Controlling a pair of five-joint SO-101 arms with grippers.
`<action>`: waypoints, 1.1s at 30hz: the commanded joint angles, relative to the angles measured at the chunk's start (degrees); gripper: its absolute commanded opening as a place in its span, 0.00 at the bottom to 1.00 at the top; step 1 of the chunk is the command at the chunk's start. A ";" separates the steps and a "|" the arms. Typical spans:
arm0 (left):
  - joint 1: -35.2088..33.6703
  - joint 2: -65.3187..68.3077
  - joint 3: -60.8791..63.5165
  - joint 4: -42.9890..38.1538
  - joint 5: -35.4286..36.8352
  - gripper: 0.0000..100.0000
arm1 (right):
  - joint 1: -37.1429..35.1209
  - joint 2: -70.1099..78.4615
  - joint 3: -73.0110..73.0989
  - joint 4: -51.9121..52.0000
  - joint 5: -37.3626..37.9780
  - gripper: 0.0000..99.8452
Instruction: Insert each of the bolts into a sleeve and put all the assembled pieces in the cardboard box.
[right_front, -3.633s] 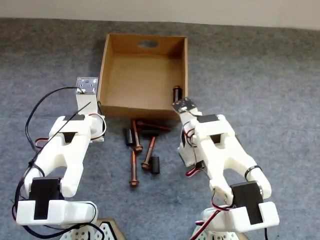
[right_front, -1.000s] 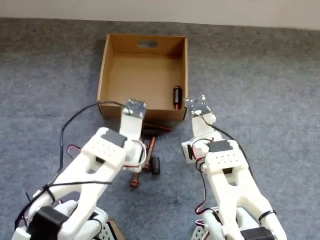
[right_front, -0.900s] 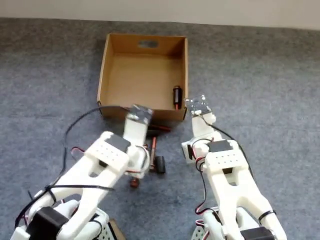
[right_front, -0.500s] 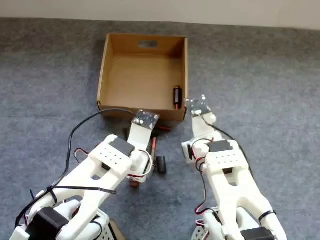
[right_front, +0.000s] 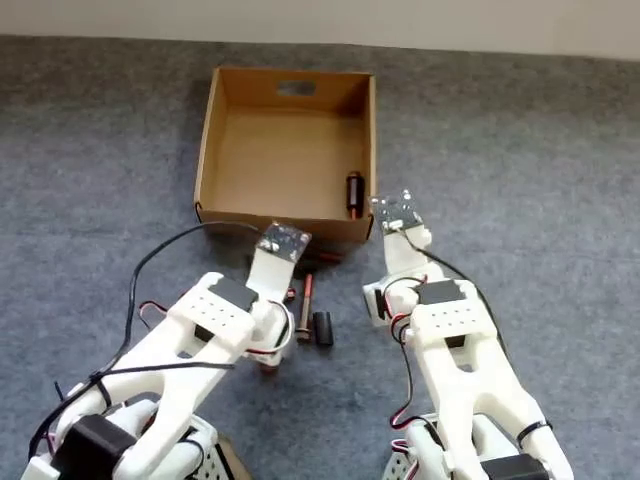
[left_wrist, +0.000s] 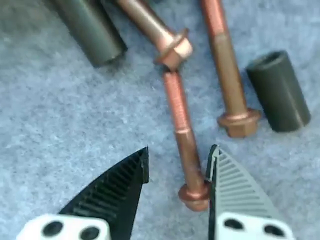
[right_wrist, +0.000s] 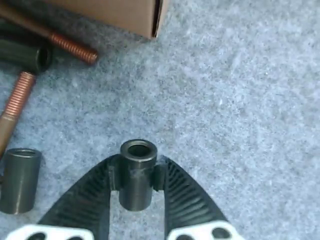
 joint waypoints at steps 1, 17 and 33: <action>-0.40 -1.27 -0.04 -1.23 -0.79 0.21 | -0.22 -0.31 -0.40 -1.10 -0.26 0.01; -0.66 -1.27 1.19 -1.41 -4.31 0.16 | -0.22 -0.31 -0.40 -1.10 -0.26 0.01; -6.20 -1.71 0.66 -1.49 -36.92 0.01 | -0.13 -0.31 -0.48 -1.10 -0.26 0.01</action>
